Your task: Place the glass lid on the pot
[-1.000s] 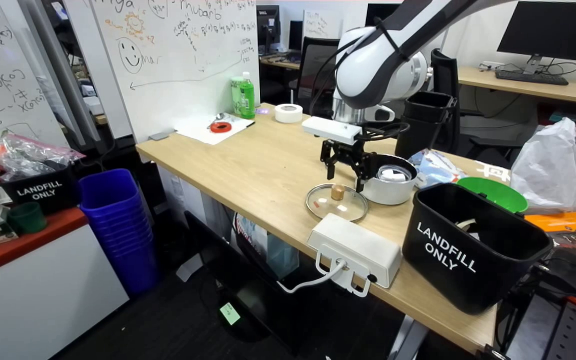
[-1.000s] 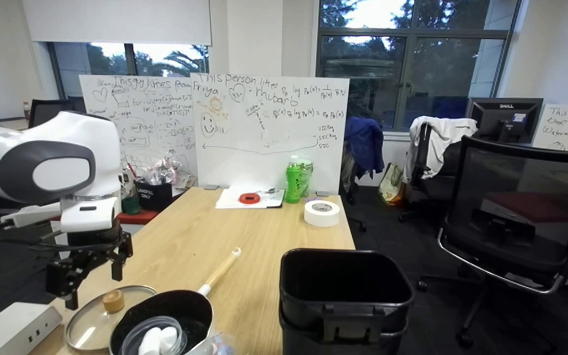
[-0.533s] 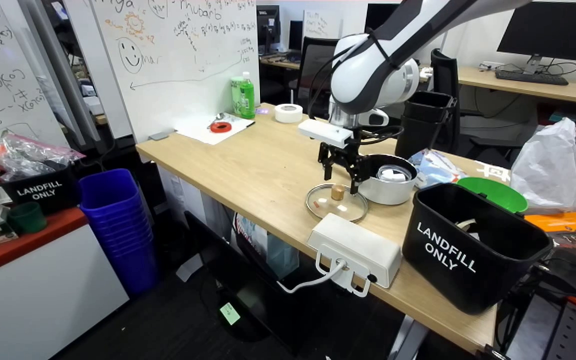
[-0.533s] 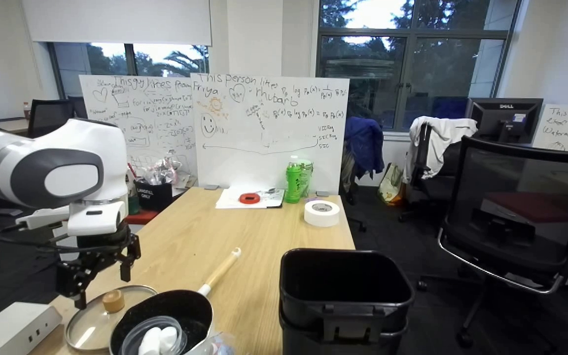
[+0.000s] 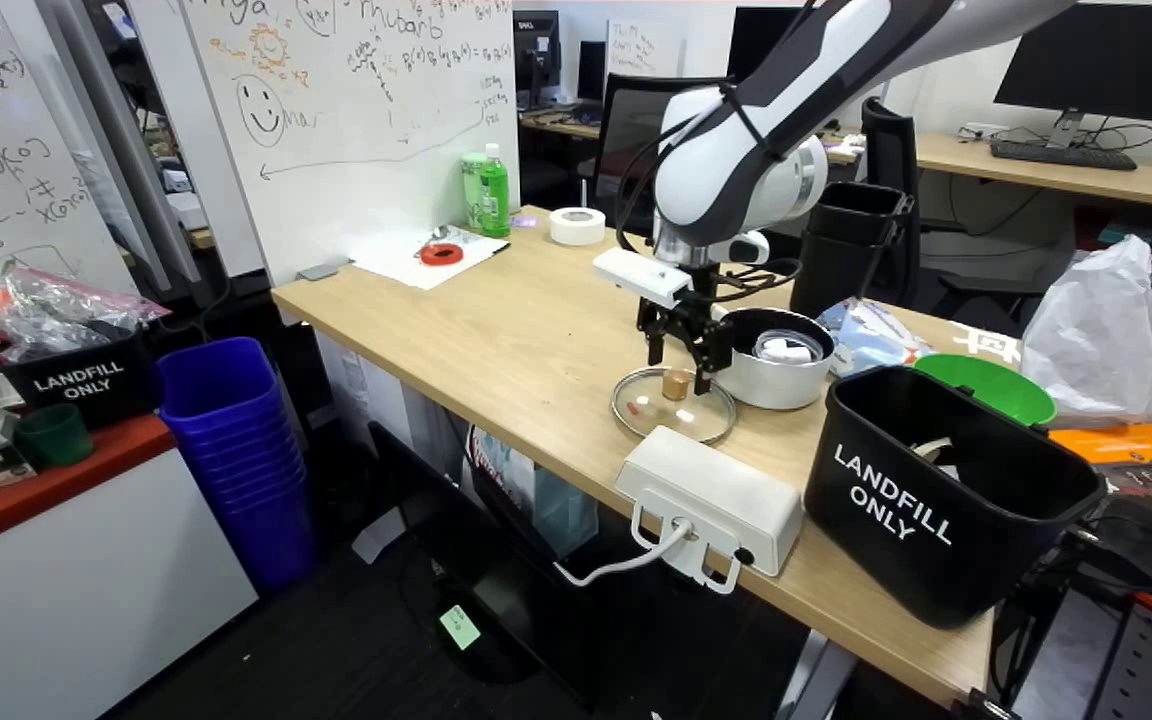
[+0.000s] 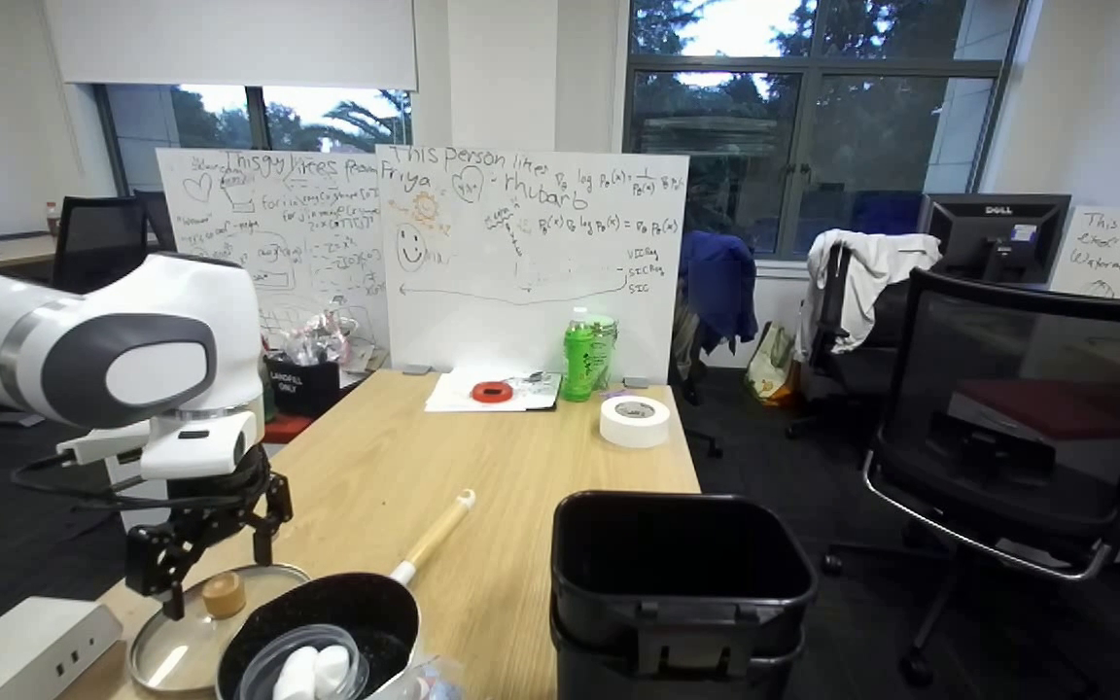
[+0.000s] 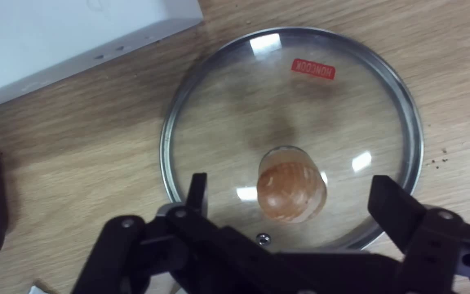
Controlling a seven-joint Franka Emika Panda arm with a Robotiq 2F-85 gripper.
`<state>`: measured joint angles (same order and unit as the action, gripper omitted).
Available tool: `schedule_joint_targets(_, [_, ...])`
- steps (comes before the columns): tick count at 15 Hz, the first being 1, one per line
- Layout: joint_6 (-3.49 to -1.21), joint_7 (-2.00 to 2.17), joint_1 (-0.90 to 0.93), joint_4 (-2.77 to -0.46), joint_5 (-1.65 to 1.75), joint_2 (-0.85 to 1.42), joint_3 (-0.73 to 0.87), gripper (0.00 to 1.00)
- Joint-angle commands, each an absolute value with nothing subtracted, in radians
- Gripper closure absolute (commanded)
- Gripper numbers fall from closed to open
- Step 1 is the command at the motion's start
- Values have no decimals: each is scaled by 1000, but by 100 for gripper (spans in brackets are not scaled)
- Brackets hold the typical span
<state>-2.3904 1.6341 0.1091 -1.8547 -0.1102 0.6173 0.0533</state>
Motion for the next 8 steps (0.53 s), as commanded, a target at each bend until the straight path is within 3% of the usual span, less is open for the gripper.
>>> schedule_joint_targets(1, [-2389, 1662, 130, -1833, -107, 637, 73, 0])
schedule_joint_targets(8, [-2379, 1711, 156, -1824, -79, 656, 94, 0])
